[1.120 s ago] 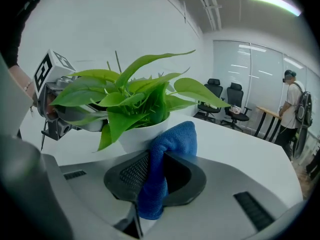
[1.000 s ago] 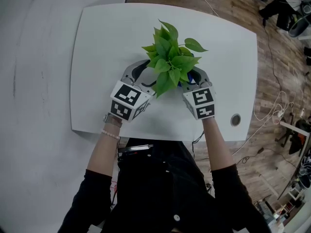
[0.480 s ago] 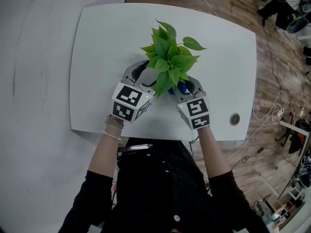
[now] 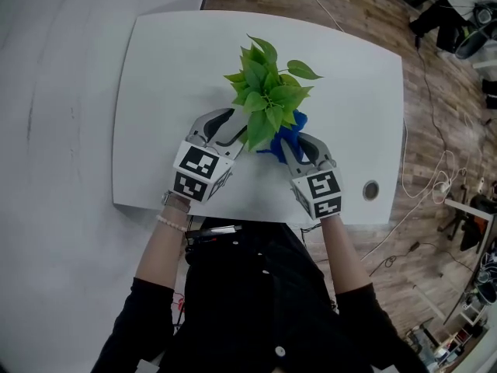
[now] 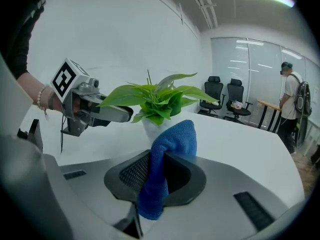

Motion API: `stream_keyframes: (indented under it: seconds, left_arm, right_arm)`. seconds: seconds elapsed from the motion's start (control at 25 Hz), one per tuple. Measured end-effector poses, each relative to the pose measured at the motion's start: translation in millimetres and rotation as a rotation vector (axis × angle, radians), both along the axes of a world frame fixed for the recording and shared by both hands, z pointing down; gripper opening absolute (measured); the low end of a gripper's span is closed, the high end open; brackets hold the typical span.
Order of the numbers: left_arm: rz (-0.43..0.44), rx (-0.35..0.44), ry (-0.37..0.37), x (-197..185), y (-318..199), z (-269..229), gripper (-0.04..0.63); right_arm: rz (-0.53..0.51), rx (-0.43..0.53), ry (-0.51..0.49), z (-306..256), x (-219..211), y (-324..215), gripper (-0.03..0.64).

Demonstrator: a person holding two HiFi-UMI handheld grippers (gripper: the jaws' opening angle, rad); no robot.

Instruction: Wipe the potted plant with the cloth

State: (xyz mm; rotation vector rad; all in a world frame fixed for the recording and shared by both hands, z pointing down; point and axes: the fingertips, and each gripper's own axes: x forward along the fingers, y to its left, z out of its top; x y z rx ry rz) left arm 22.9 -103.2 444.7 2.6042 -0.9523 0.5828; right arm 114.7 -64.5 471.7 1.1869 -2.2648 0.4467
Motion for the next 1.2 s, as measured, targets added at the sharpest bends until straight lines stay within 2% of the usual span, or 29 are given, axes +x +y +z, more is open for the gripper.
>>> stream_keyframes:
  seconds: [0.12,0.28,0.64,0.96,1.08,1.2]
  left_arm:
    - [-0.043,0.046,-0.004,-11,2,-16,0.108]
    - [-0.073,0.089,-0.010,-20,10,-33,0.041]
    - [-0.101,0.171,0.015,-20,32,-84,0.020]
    - [-0.094,0.291,0.034,-21,42,-138,0.018]
    - [-0.116,0.299,0.040,-23,47,-152,0.018]
    - [-0.145,0.285,0.041,-23,52,-164,0.018]
  right_arm:
    - [0.007,0.021,0.022,-11,9,6,0.094]
    - [0.010,0.069,0.047,-29,18,11,0.094]
    - [0.039,0.183,0.017,-90,29,24,0.094]
    - [0.033,0.268,-0.030,-141,24,32,0.094]
    - [0.029,0.279,-0.021,-159,25,35,0.094]
    - [0.013,0.348,-0.046,-178,24,36,0.094]
